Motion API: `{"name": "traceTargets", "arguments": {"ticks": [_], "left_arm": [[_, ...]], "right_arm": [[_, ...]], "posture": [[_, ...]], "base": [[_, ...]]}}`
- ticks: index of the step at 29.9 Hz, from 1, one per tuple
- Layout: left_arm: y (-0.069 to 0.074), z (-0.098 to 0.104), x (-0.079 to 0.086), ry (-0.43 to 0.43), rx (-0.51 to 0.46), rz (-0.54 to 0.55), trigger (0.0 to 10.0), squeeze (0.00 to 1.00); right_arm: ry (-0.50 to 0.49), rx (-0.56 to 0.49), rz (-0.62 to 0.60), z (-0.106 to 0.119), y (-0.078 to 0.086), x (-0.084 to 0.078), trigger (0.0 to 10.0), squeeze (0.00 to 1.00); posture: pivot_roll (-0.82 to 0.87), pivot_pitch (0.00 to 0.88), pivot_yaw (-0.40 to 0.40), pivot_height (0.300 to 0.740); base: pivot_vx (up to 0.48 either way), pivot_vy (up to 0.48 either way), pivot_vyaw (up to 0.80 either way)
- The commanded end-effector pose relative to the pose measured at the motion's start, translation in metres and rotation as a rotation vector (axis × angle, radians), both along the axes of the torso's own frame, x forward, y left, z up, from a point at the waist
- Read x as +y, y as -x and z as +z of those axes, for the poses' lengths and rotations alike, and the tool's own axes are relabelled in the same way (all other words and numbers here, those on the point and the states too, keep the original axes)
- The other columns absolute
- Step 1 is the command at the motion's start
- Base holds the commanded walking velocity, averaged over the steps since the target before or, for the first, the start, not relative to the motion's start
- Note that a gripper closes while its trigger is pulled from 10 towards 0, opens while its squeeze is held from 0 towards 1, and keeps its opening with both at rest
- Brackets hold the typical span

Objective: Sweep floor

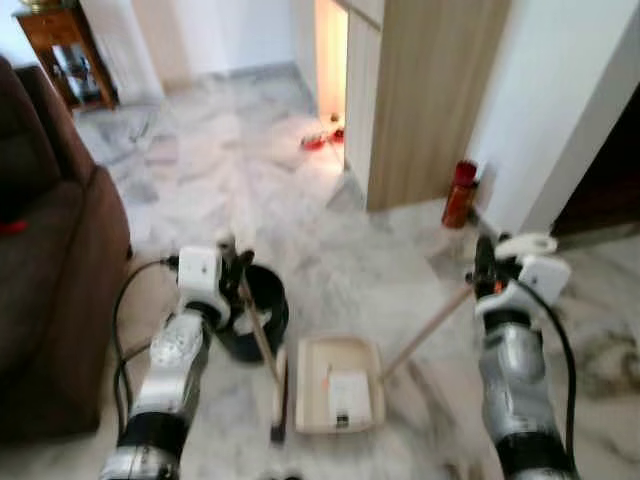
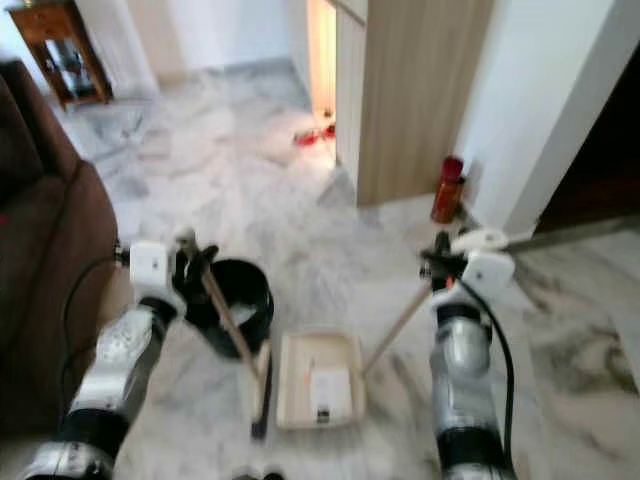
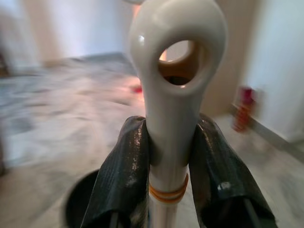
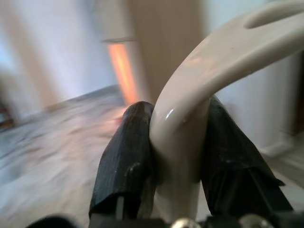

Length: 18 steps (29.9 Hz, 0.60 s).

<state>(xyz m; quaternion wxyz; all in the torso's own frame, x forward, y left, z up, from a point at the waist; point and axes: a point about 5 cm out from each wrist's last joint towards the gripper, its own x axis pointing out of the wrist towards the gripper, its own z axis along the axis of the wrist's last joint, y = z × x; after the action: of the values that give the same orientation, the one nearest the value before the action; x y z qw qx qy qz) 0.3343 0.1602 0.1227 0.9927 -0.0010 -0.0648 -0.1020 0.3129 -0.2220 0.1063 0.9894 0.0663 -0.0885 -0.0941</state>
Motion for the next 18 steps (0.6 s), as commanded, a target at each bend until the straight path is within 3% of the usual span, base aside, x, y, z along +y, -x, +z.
{"name": "traceTargets", "arguments": {"ticks": [1,10,18], "left_arm": [[0.001,0.0013,0.0089,-0.016,-0.014,0.031,10.0,0.0],[0.0009,0.002,0.0098,-0.013,-0.015,0.04,10.0,0.0],[0.0016,0.0019,0.0114,-0.014,-0.017,0.049,10.0,0.0]], "right_arm": [[-0.015,-0.046,0.035,0.0098,-0.0071,0.0116,10.0,0.0],[-0.012,-0.048,0.048,0.0112,-0.009,0.0141,10.0,0.0],[-0.003,-0.053,0.064,0.0125,-0.0105,0.0161,10.0,0.0]], "posture": [[-0.06,0.0,0.083,0.74],[-0.06,0.0,0.073,0.74],[-0.05,0.0,0.067,0.74]], "base": [[0.0,0.0,0.0],[0.0,0.0,0.0],[0.0,0.0,0.75]]}}
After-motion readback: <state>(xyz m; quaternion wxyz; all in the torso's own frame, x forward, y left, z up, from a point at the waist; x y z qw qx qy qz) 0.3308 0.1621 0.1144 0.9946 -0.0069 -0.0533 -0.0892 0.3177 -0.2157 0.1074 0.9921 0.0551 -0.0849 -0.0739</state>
